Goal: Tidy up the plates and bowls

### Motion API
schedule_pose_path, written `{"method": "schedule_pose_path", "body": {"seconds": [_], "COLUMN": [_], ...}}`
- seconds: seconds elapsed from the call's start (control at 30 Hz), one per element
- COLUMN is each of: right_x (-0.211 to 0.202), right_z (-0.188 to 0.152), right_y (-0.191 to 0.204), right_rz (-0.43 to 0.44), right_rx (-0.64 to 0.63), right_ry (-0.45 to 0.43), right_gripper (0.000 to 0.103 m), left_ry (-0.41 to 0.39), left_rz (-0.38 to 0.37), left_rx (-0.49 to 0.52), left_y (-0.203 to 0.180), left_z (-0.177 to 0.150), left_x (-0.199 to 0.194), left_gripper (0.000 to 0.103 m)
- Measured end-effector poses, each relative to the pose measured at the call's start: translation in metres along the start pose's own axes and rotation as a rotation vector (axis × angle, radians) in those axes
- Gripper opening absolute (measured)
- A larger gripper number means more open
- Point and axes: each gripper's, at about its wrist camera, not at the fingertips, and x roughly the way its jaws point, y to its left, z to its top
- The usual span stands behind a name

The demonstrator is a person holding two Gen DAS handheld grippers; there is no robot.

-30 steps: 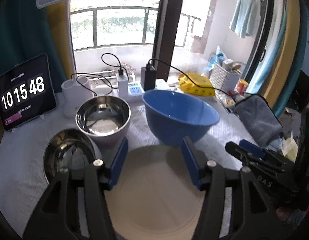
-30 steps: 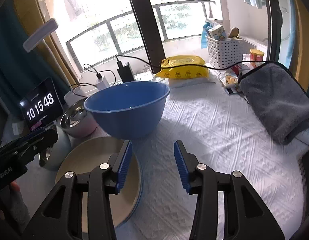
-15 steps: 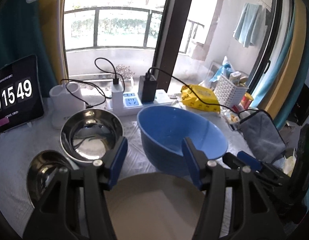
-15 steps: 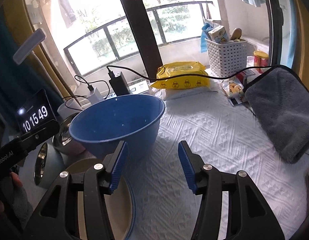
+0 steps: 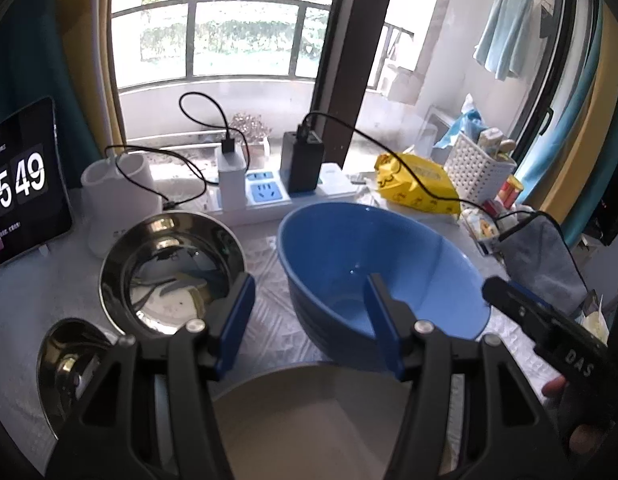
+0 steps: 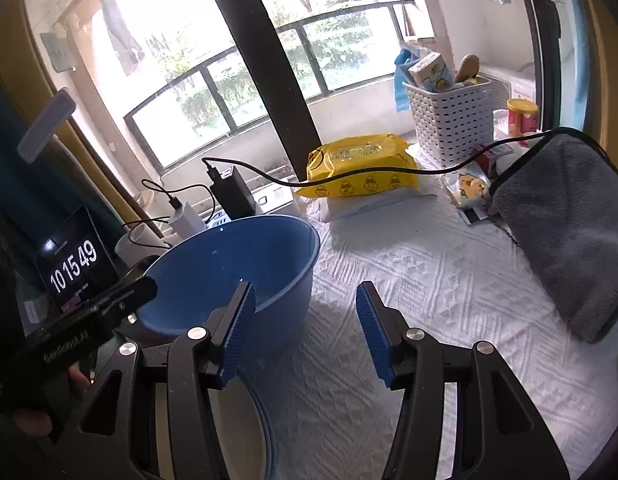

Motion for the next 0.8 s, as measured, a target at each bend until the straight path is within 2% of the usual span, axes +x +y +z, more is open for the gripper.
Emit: {"method": "schedule_pose_path", "body": {"seconds": [0.2, 0.37, 0.43, 0.47, 0.5, 0.63, 0.7, 0.8], "right_x": [0.03, 0.052, 0.059, 0.06, 0.059, 0.057, 0.056, 0.053], "right_z": [0.005, 0.003, 0.001, 0.001, 0.0, 0.001, 0.003, 0.005], "right_y": [-0.002, -0.001, -0.001, 0.0, 0.001, 0.0, -0.002, -0.001], "right_rz": [0.036, 0.067, 0.1, 0.099, 0.089, 0.054, 0.046, 0.039], "right_rx": [0.046, 0.075, 0.086, 0.082, 0.075, 0.06, 0.063, 0.054], "right_ry": [0.062, 0.119, 0.136, 0.135, 0.128, 0.108, 0.101, 0.098], "right_gripper": [0.055, 0.055, 0.055, 0.055, 0.052, 0.035, 0.029, 0.028], "left_ry": [0.047, 0.104, 0.102, 0.093, 0.073, 0.068, 0.071, 0.058], "left_rz": [-0.019, -0.065, -0.087, -0.073, -0.052, -0.03, -0.025, -0.021], "left_rx": [-0.003, 0.023, 0.032, 0.046, 0.063, 0.068, 0.069, 0.077], "left_y": [-0.001, -0.007, -0.011, -0.013, -0.016, -0.013, -0.012, -0.012], "left_z": [0.005, 0.005, 0.003, 0.002, 0.001, 0.002, 0.003, 0.003], "left_x": [0.014, 0.032, 0.033, 0.033, 0.032, 0.033, 0.033, 0.027], "left_gripper": [0.058, 0.058, 0.057, 0.057, 0.057, 0.041, 0.038, 0.038]}}
